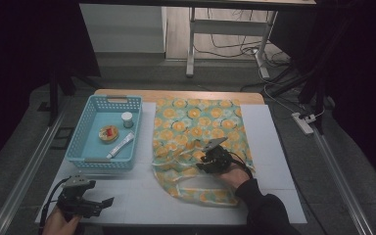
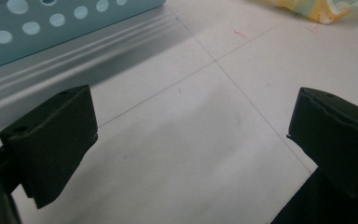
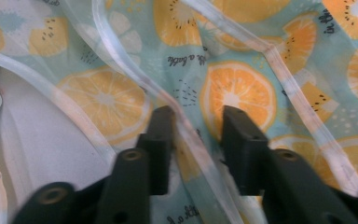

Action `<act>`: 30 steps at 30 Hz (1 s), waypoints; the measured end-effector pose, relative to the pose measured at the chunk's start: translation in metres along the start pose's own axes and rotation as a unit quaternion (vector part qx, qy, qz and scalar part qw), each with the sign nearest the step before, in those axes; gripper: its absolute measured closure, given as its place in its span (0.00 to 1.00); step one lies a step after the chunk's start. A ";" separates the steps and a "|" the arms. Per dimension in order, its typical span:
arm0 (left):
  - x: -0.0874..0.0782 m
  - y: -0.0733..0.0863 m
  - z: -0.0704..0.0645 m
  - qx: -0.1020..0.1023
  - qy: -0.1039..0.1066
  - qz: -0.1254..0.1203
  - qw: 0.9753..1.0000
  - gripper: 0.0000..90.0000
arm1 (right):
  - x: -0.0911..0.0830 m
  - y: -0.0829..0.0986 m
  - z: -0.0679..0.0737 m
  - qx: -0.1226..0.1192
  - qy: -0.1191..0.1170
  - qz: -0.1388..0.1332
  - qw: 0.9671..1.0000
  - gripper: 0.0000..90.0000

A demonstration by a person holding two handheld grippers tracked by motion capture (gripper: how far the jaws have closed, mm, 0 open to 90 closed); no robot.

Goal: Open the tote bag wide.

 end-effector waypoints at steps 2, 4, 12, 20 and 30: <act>0.000 0.000 0.000 0.001 0.000 0.000 1.000 0.02 | 0.000 0.000 -0.001 0.002 -0.002 -0.002 1.000 0.85; 0.000 0.000 0.000 0.000 0.000 0.000 1.000 0.02 | -0.001 0.001 -0.002 0.001 0.000 -0.003 1.000 0.91; 0.000 0.000 0.000 0.002 0.001 0.000 1.000 0.02 | -0.003 -0.002 -0.002 -0.001 -0.005 -0.005 1.000 0.99; 0.000 0.000 0.000 0.001 0.001 0.000 1.000 0.02 | -0.017 -0.012 -0.005 0.016 -0.024 -0.037 0.999 1.00; 0.000 0.000 0.000 0.000 0.001 0.000 1.000 0.02 | -0.030 -0.030 -0.005 0.023 -0.036 -0.057 0.997 1.00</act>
Point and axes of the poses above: each handheld gripper's, and its own axes: x roughly forward along the jaws, y roughly out of its underside, z roughly to its left, the point moved 9 cm from there along x, roughly forward along the jaws, and after that the axes turned 2 degrees about -z, right-handed, at the moved point
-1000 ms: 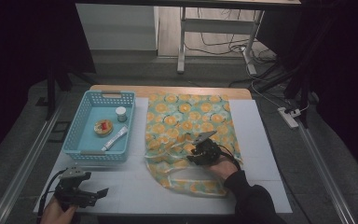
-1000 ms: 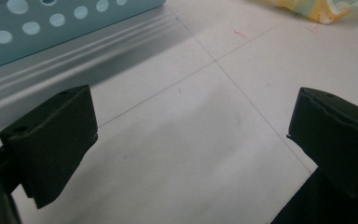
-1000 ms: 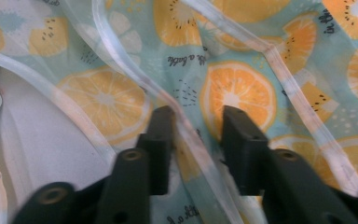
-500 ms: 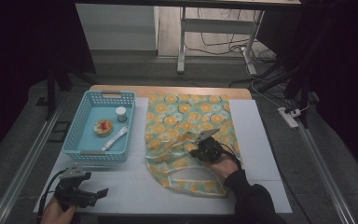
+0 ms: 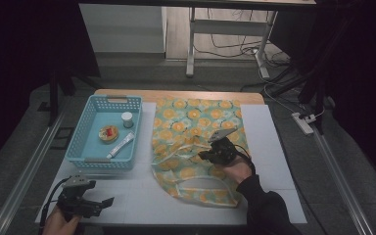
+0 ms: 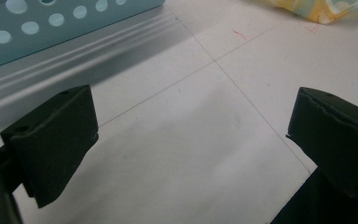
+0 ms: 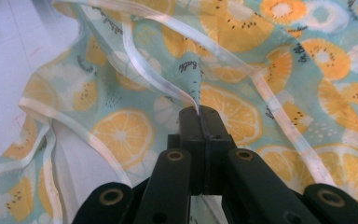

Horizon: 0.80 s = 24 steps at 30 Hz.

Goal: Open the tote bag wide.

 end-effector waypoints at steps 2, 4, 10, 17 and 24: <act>0.000 0.000 0.000 0.000 0.000 0.000 1.000 0.02 | -0.003 -0.006 0.000 -0.001 0.005 -0.007 1.000 1.00; 0.000 0.000 0.000 -0.001 0.001 -0.001 1.000 0.02 | -0.005 -0.010 0.000 0.002 0.006 -0.013 1.000 1.00; 0.000 0.000 0.001 -0.003 0.001 -0.001 1.000 0.02 | -0.010 -0.022 0.001 0.006 0.005 -0.022 1.000 1.00; 0.000 0.000 0.001 -0.004 0.001 -0.001 1.000 0.02 | -0.012 -0.036 0.004 0.004 0.001 -0.021 1.000 1.00; 0.000 0.000 0.001 -0.004 0.000 -0.001 1.000 0.02 | -0.020 -0.057 0.006 0.001 -0.002 -0.040 0.999 1.00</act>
Point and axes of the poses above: each handheld gripper's, and its own axes: x roughly forward along the jaws, y roughly out of its underside, z roughly to its left, the point moved 9 cm from there along x, roughly forward along the jaws, and after that the axes turned 2 degrees about -z, right-handed, at the moved point
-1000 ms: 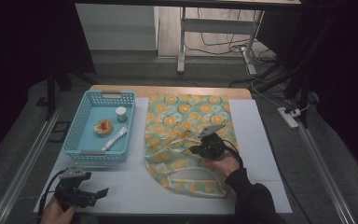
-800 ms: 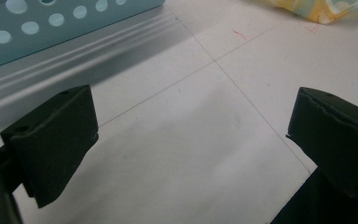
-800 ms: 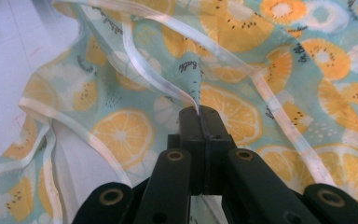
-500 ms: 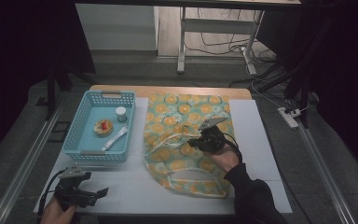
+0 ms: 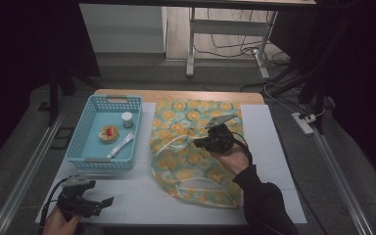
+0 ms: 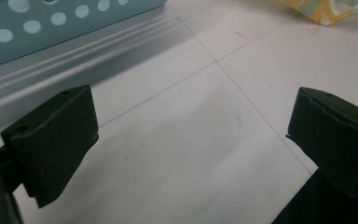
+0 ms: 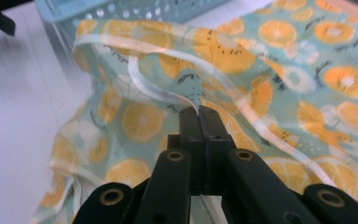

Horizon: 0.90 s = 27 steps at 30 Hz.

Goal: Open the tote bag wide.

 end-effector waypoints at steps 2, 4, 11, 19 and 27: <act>0.000 0.000 0.000 0.000 0.000 0.000 1.000 0.02 | -0.002 -0.007 0.001 0.002 -0.002 -0.006 1.000 1.00; 0.000 0.000 0.000 0.000 0.000 0.000 1.000 0.02 | -0.002 -0.015 0.001 0.002 -0.003 -0.011 1.000 1.00; 0.000 0.000 0.000 0.001 0.001 0.000 1.000 0.02 | -0.004 -0.030 0.004 0.002 -0.009 -0.019 1.000 1.00; -0.001 0.000 0.000 0.000 0.001 0.000 1.000 0.02 | -0.009 -0.043 0.004 -0.003 -0.006 -0.028 1.000 1.00; -0.001 0.000 0.001 -0.003 0.003 0.000 1.000 0.02 | -0.013 -0.052 0.003 -0.004 -0.004 -0.034 0.999 1.00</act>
Point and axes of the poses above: each handheld gripper's, and its own axes: x roughly forward along the jaws, y roughly out of its underside, z roughly to its left, the point moved 9 cm from there along x, roughly forward along the jaws, and after that the axes turned 2 degrees about -z, right-handed, at the moved point
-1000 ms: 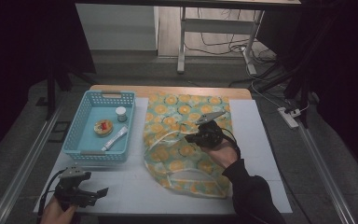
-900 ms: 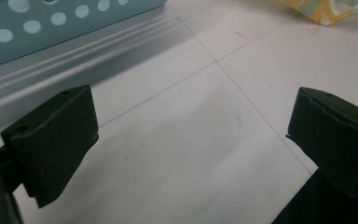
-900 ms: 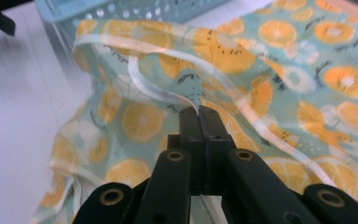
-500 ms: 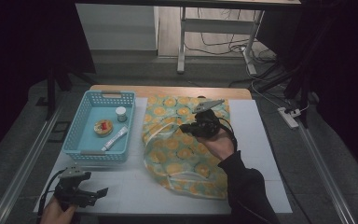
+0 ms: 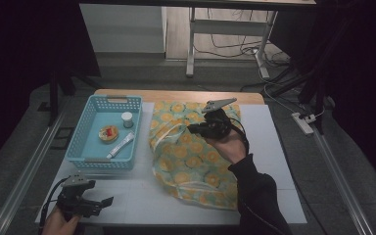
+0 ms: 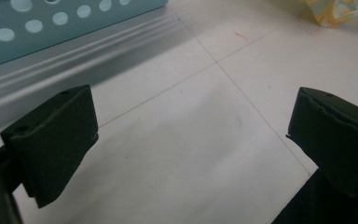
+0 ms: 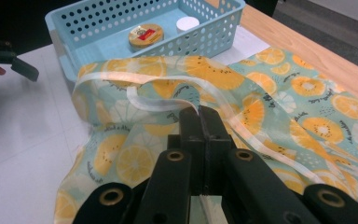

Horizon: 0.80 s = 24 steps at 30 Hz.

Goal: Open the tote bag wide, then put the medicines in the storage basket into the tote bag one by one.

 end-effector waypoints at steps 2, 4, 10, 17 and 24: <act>0.000 0.000 0.000 -0.003 0.000 -0.003 1.000 0.02 | 0.000 -0.001 0.000 0.001 0.000 -0.001 1.000 1.00; -0.001 0.000 0.000 -0.005 0.001 -0.005 1.000 0.01 | 0.001 0.000 0.000 0.003 0.000 0.001 1.000 1.00; -0.001 -0.001 0.001 -0.009 0.001 -0.007 1.000 0.00 | 0.004 0.006 0.001 0.004 0.001 0.007 1.000 1.00; -0.002 -0.001 0.003 -0.019 0.000 -0.012 1.000 0.00 | 0.005 0.007 0.001 0.003 0.002 0.004 1.000 1.00; -0.003 -0.001 0.004 -0.021 -0.003 -0.014 1.000 0.00 | 0.004 0.008 0.001 0.003 0.003 0.002 1.000 1.00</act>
Point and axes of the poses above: each handheld gripper's, and its own axes: x roughly forward along the jaws, y roughly out of its underside, z roughly to its left, the point moved 9 cm from there along x, roughly forward along the jaws, and after that the axes turned 2 degrees about -z, right-handed, at the moved point
